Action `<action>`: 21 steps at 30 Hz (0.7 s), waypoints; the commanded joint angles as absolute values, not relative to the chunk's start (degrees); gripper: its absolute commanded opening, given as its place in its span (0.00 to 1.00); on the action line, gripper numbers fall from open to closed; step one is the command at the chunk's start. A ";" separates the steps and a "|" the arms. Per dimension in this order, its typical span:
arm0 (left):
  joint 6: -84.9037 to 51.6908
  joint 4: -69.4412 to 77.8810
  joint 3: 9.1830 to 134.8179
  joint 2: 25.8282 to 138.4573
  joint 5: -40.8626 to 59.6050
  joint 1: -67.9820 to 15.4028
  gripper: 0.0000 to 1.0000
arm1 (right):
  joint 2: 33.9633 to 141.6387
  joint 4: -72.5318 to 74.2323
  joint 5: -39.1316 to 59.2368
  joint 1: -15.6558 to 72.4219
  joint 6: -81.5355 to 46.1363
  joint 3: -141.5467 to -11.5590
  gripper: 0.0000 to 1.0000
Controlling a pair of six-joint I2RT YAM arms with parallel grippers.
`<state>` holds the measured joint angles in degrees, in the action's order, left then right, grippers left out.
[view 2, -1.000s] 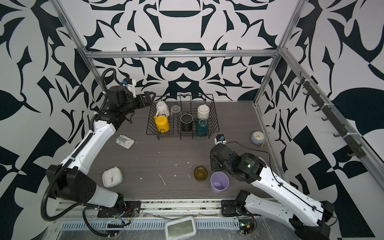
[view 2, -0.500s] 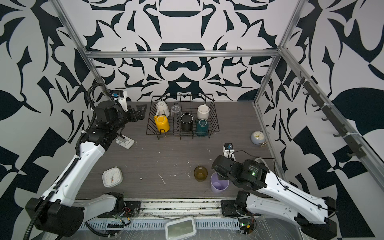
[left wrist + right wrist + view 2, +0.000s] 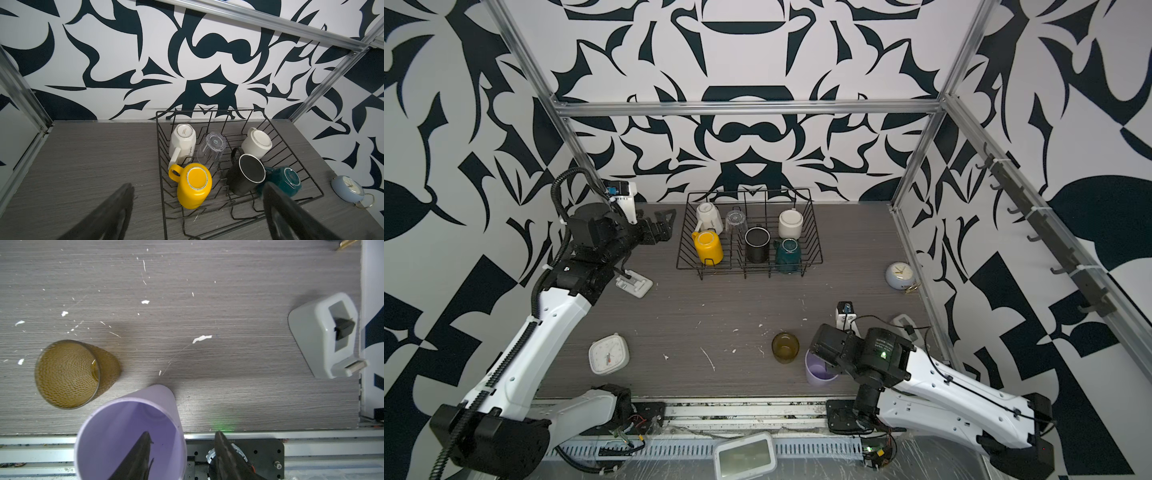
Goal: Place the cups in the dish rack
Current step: 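Close the right gripper on the lavender plastic cup rim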
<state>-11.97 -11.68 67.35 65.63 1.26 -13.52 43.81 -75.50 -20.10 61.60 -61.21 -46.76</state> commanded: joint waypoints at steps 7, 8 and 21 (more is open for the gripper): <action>-10.96 -10.72 66.61 64.38 1.26 -13.41 0.99 | 43.99 -68.18 -19.05 61.87 -63.13 -40.59 0.51; -10.98 -10.72 66.62 64.39 1.24 -13.35 0.99 | 44.14 -67.48 -19.03 61.83 -63.18 -40.03 0.50; -10.65 -10.63 66.55 64.49 1.06 -13.32 0.99 | 47.61 -65.83 -25.73 61.83 -63.42 -39.76 0.17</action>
<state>-11.44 -11.66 67.13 65.60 1.26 -13.52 47.00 -65.65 -20.91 61.60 -63.02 -38.28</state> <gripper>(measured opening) 0.992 0.191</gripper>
